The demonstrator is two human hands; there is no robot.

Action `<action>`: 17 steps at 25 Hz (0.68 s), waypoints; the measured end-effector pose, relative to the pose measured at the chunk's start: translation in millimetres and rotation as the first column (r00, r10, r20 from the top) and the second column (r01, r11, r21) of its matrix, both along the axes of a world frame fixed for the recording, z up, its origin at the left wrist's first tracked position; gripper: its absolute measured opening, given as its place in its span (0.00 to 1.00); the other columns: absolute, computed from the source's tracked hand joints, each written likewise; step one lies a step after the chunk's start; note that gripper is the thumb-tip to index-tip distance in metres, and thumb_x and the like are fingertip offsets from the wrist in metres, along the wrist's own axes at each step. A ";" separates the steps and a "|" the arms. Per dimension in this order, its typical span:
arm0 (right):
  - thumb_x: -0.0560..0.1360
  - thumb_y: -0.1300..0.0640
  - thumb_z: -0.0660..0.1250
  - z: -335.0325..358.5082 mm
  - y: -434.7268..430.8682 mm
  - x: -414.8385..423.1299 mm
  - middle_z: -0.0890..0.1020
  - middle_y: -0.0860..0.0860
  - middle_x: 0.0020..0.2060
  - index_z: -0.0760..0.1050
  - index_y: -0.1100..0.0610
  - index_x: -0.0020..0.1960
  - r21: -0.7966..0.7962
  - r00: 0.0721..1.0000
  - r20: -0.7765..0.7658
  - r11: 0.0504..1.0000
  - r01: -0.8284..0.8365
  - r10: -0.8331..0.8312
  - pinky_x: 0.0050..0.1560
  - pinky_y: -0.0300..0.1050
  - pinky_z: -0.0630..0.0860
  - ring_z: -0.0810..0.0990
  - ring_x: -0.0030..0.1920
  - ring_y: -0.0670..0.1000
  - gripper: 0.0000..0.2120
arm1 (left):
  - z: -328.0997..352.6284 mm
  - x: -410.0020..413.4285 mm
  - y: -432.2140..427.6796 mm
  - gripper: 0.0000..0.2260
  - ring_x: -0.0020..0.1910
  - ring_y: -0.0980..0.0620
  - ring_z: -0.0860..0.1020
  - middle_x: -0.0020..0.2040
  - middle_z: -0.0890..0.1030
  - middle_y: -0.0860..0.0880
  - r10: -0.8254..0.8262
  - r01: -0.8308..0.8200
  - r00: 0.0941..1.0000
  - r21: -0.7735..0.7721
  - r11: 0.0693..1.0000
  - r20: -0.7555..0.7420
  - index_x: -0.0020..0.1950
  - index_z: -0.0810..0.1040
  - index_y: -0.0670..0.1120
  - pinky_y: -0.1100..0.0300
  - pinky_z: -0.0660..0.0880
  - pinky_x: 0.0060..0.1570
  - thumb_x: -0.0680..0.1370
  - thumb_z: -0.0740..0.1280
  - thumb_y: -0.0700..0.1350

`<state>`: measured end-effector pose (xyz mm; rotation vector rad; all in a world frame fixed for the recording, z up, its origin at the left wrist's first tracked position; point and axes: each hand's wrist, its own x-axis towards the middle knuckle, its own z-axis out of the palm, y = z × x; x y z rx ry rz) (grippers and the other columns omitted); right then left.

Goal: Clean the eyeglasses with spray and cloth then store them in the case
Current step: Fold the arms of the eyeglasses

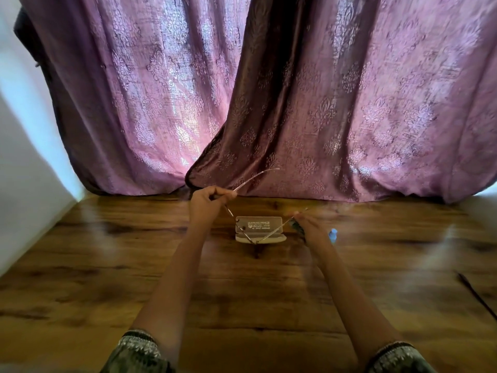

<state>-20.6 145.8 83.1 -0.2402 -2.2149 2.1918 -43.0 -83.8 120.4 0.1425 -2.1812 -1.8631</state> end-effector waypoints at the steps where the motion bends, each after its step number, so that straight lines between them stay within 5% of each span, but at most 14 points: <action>1: 0.78 0.57 0.59 4.3 -0.2 1.5 0.81 0.49 0.38 0.78 0.56 0.42 -0.015 0.998 -0.058 1.000 -0.007 0.006 0.36 0.36 0.78 0.82 0.38 0.43 0.11 | 1.2 1.2 -1.0 0.06 0.40 0.50 0.78 0.34 0.82 0.52 0.006 -0.007 1.000 0.049 0.999 0.010 0.35 0.82 0.49 0.52 0.75 0.50 0.69 0.73 0.39; 3: 0.79 0.60 0.57 10.2 -1.8 4.6 0.82 0.46 0.32 0.77 0.58 0.39 -0.035 0.991 -0.133 0.999 -0.013 0.008 0.29 0.32 0.76 0.80 0.30 0.39 0.14 | 4.4 2.7 -1.8 0.03 0.37 0.55 0.79 0.30 0.82 0.51 0.036 -0.042 0.998 0.132 0.990 0.044 0.36 0.81 0.45 0.61 0.75 0.46 0.69 0.73 0.39; 5: 0.79 0.59 0.57 12.1 -2.2 6.2 0.82 0.45 0.26 0.76 0.58 0.37 -0.051 0.983 -0.181 0.999 -0.001 -0.008 0.25 0.31 0.73 0.79 0.27 0.39 0.15 | 9.8 4.6 -0.7 0.06 0.23 0.63 0.74 0.19 0.77 0.55 0.057 -0.083 0.988 0.180 0.980 0.146 0.33 0.78 0.44 0.71 0.70 0.31 0.70 0.71 0.39; 11: 0.79 0.58 0.57 26.5 -0.8 9.2 0.80 0.44 0.26 0.77 0.55 0.36 -0.040 0.966 -0.257 0.998 -0.053 0.041 0.24 0.33 0.65 0.72 0.25 0.41 0.16 | -2.2 -1.6 -9.5 0.11 0.15 0.60 0.63 0.18 0.69 0.56 0.031 -0.124 0.919 0.213 0.969 0.394 0.31 0.71 0.47 0.70 0.58 0.15 0.70 0.71 0.42; 17: 0.79 0.57 0.58 43.0 -14.7 10.3 0.78 0.45 0.23 0.77 0.57 0.36 -0.080 0.967 -0.233 0.989 -0.123 0.102 0.25 0.31 0.67 0.71 0.24 0.41 0.15 | -8.6 1.4 -19.8 0.11 0.18 0.61 0.63 0.18 0.70 0.56 -0.092 -0.040 0.842 0.233 0.972 0.531 0.32 0.73 0.50 0.71 0.53 0.17 0.71 0.70 0.50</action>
